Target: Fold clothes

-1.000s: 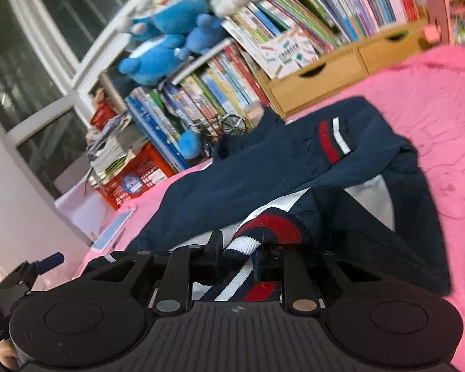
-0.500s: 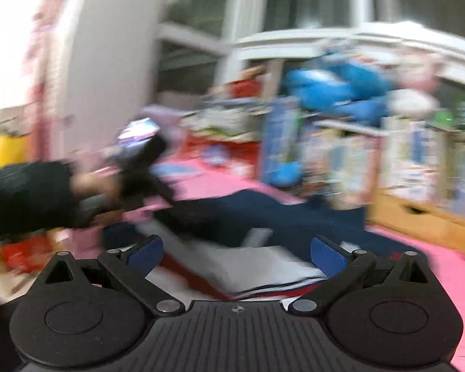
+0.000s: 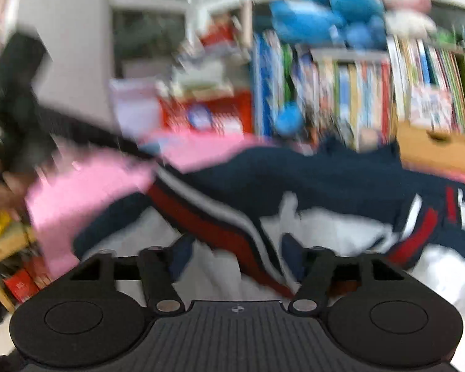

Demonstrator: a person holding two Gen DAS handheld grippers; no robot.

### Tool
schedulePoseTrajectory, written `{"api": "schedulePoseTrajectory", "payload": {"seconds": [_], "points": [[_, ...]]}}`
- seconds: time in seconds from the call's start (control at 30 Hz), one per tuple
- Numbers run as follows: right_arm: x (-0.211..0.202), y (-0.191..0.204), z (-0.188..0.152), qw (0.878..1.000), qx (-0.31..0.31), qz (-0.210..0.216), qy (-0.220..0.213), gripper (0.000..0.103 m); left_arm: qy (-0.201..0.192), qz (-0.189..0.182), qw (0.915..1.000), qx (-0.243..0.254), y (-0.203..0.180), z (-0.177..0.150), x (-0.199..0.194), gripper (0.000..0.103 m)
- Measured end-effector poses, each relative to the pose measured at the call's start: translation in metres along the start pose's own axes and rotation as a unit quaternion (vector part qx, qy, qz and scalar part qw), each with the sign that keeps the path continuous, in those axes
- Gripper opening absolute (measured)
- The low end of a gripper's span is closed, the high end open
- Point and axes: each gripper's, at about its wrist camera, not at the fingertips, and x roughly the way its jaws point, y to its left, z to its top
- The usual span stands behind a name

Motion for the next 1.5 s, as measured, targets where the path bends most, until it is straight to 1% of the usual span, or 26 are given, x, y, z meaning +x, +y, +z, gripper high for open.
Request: {"api": "schedulePoseTrajectory", "payload": {"seconds": [0.03, 0.1, 0.17, 0.23, 0.3, 0.37, 0.43, 0.47, 0.53, 0.57, 0.6, 0.67, 0.7, 0.8, 0.87, 0.9, 0.97, 1.0, 1.07, 1.1, 1.17, 1.23, 1.27, 1.37, 1.43, 1.5], "points": [[-0.011, -0.003, 0.002, 1.0, -0.006, -0.003, -0.017, 0.084, 0.01, -0.001, 0.9999, 0.006, -0.002, -0.006, 0.005, 0.103], [-0.033, -0.015, 0.005, 0.998, -0.029, -0.025, -0.042, 0.088, 0.031, 0.007, 0.9994, 0.017, -0.005, -0.016, 0.017, 0.103], [-0.049, -0.032, 0.007, 0.995, -0.062, -0.055, -0.053, 0.092, 0.049, 0.011, 0.9987, 0.008, -0.004, -0.021, 0.031, 0.103], [-0.05, -0.052, 0.008, 0.986, -0.111, -0.113, -0.047, 0.092, 0.063, 0.012, 0.9979, -0.005, -0.001, -0.025, 0.043, 0.103], [-0.034, -0.074, 0.015, 0.978, -0.128, -0.167, -0.011, 0.091, 0.071, 0.009, 0.9973, -0.02, 0.002, -0.028, 0.052, 0.103], [-0.017, -0.093, 0.018, 0.984, -0.098, -0.146, 0.03, 0.085, 0.077, 0.008, 0.9965, -0.03, 0.001, -0.033, 0.06, 0.103], [-0.001, -0.103, 0.018, 0.989, -0.075, -0.111, 0.063, 0.082, 0.066, 0.014, 0.9974, -0.023, -0.001, -0.039, 0.06, 0.103], [0.007, -0.104, 0.017, 0.99, -0.068, -0.094, 0.074, 0.077, 0.059, 0.015, 0.9979, -0.02, -0.001, -0.041, 0.059, 0.103], [0.024, -0.103, 0.015, 0.977, -0.088, -0.173, 0.082, 0.075, 0.047, 0.014, 0.9987, -0.016, 0.0, -0.045, 0.058, 0.103], [0.029, -0.113, 0.015, 0.964, -0.071, -0.245, 0.079, 0.079, 0.041, 0.014, 0.9989, -0.015, 0.001, -0.047, 0.058, 0.103], [0.034, -0.123, 0.016, 0.945, -0.051, -0.314, 0.075, 0.08, 0.036, 0.015, 0.9991, -0.015, 0.002, -0.048, 0.058, 0.103], [0.027, -0.147, 0.02, 0.921, 0.03, -0.382, 0.063, 0.07, 0.025, 0.017, 0.9994, -0.016, 0.003, -0.051, 0.058, 0.103], [0.02, -0.153, 0.021, 0.919, 0.053, -0.386, 0.059, 0.07, 0.021, 0.017, 0.9995, -0.016, 0.003, -0.052, 0.058, 0.103], [-0.003, -0.143, 0.023, 0.952, 0.051, -0.3, 0.025, 0.071, 0.015, 0.019, 0.9996, -0.017, 0.003, -0.054, 0.058, 0.103], [-0.004, -0.125, 0.028, 0.97, 0.021, -0.24, 0.03, 0.076, 0.013, 0.019, 0.9996, -0.018, 0.003, -0.054, 0.058, 0.103], [-0.004, -0.115, 0.03, 0.977, 0.006, -0.212, 0.033, 0.077, 0.013, 0.019, 0.9996, -0.018, 0.003, -0.054, 0.058, 0.103], [0.015, -0.095, 0.033, 0.98, -0.021, -0.187, 0.056, 0.077, 0.013, 0.019, 0.9996, -0.018, 0.003, -0.055, 0.058, 0.103], [0.026, -0.092, 0.032, 0.979, -0.03, -0.188, 0.073, 0.075, 0.012, 0.019, 0.9996, -0.018, 0.003, -0.055, 0.059, 0.103], [0.051, -0.094, 0.025, 0.969, -0.043, -0.219, 0.106, 0.062, 0.012, 0.019, 0.9996, -0.018, 0.003, -0.056, 0.059, 0.103], [0.06, -0.101, 0.024, 0.962, -0.049, -0.244, 0.111, 0.06, 0.011, 0.019, 0.9996, -0.018, 0.003, -0.056, 0.058, 0.103], [0.076, -0.124, 0.02, 0.938, -0.054, -0.325, 0.109, 0.062, 0.01, 0.018, 0.9996, -0.019, 0.003, -0.057, 0.058, 0.103], [0.071, -0.136, 0.021, 0.93, -0.016, -0.354, 0.101, 0.068, 0.009, 0.018, 0.9996, -0.019, 0.003, -0.057, 0.058, 0.103], [0.067, -0.135, 0.022, 0.931, -0.003, -0.353, 0.096, 0.067, 0.009, 0.018, 0.9996, -0.019, 0.003, -0.058, 0.058, 0.103], [0.042, -0.115, 0.029, 0.951, -0.012, -0.304, 0.052, 0.067, 0.008, 0.017, 0.9996, -0.02, 0.004, -0.058, 0.058, 0.103], [0.02, -0.097, 0.035, 0.98, -0.02, -0.2, 0.014, 0.068, 0.007, 0.017, 0.9996, -0.02, 0.004, -0.059, 0.058, 0.103], [0.006, -0.074, 0.038, 0.995, -0.042, -0.088, -0.004, 0.068, 0.007, 0.017, 0.9996, -0.02, 0.004, -0.059, 0.058, 0.103]]}}
